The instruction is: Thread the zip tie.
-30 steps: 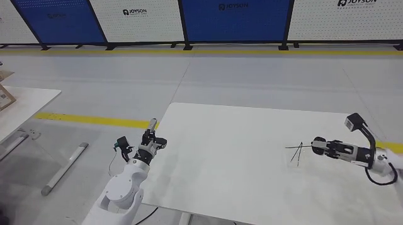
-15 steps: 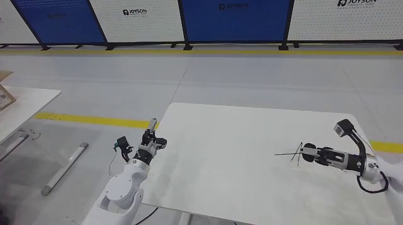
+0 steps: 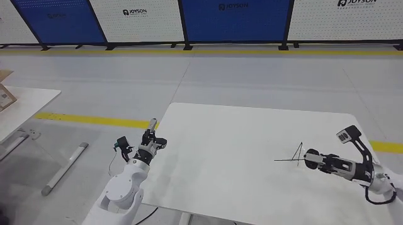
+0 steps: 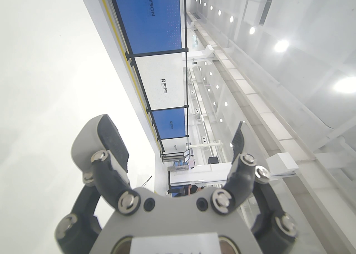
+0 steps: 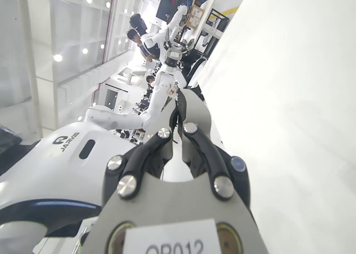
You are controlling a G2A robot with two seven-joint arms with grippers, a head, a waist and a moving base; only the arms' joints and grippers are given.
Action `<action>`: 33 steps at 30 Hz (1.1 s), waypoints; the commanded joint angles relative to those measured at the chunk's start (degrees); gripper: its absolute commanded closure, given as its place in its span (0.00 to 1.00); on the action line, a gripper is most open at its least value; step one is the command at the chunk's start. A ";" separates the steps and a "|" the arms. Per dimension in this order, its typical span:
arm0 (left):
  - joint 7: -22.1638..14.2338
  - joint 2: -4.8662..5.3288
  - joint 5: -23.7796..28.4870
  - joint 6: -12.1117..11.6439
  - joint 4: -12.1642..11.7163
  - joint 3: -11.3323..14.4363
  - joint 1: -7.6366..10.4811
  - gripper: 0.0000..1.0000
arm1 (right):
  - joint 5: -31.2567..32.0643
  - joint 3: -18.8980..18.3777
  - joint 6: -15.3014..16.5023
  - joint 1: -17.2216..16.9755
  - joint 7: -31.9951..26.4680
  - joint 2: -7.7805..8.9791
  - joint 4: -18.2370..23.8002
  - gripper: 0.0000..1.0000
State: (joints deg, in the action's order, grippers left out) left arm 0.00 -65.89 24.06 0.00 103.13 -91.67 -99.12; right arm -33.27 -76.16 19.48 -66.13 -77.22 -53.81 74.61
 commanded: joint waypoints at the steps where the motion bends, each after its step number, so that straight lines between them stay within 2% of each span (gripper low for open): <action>1: 0.00 0.00 0.00 0.00 0.00 0.00 0.00 0.00 | 1.02 0.52 0.00 -1.26 0.82 -0.41 1.33 1.00; 4: 0.00 0.00 0.00 0.00 0.00 0.00 0.00 0.00 | 2.38 1.72 0.00 -1.82 1.07 -0.99 1.96 1.00; 12: -0.46 -0.02 -0.46 -0.50 0.36 0.26 0.19 0.00 | 2.38 1.72 0.00 -1.82 1.07 -0.99 1.96 1.00; 17: -10.86 0.37 -2.93 -2.62 2.74 1.10 -1.34 0.00 | 2.38 1.72 0.00 -1.82 1.07 -0.99 1.96 1.00; 21: -16.93 0.57 -5.19 -3.25 4.67 2.77 -1.90 0.00 | 2.38 1.72 0.00 -1.82 1.07 -0.99 1.96 1.00; 25: -20.06 0.59 -7.36 -2.86 4.75 5.34 -1.37 0.00 | 2.38 1.72 0.00 -1.82 1.07 -0.99 1.96 1.00; 33: -20.38 0.61 -7.52 -2.68 4.50 5.42 -1.13 0.00 | 1.91 1.95 -0.13 -2.12 1.16 -1.05 2.41 1.00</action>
State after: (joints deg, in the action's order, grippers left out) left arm -20.38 -65.28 16.54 -2.68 107.64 -86.25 -100.26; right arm -30.95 -74.39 19.47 -68.00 -76.13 -54.82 76.64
